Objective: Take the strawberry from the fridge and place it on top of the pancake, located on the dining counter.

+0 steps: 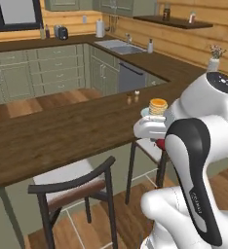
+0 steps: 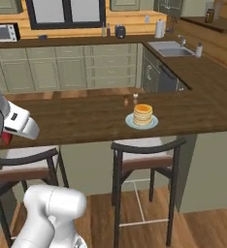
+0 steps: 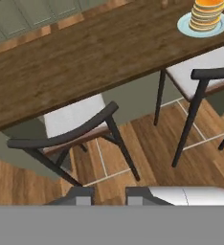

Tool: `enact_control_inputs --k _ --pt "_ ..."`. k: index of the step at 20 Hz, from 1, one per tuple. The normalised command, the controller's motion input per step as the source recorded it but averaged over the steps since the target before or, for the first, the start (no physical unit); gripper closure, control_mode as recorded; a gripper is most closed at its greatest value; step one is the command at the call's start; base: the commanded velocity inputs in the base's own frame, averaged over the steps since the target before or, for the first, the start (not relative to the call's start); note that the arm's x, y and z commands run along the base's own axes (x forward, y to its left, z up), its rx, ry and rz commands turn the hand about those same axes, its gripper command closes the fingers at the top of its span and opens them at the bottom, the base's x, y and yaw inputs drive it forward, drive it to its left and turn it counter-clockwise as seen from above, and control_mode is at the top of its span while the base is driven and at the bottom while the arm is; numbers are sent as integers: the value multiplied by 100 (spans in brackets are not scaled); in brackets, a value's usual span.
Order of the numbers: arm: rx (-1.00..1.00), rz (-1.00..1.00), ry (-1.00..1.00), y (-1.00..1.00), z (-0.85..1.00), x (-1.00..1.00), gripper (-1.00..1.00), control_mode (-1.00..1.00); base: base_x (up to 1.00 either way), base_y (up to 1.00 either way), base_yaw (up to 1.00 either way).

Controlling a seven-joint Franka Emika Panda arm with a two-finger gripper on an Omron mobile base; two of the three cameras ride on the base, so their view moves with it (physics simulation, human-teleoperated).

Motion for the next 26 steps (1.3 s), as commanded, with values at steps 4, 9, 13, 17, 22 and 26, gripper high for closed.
enact_control_inputs --k 4,9,13,17,22,26 --pt "0 0 0 0 0 0 100 100 75 -100 0" --pt "0 0 0 0 0 0 100 100 81 -100 0" --pt "0 0 0 0 0 0 100 100 96 -77 0" --pt "0 0 0 0 0 0 100 100 100 -43 0" --pt "16 0 11 -53 2 100 100 -100 0 0 0" --pt "1 -2 11 -32 -1 100 100 -100 0 0 0"
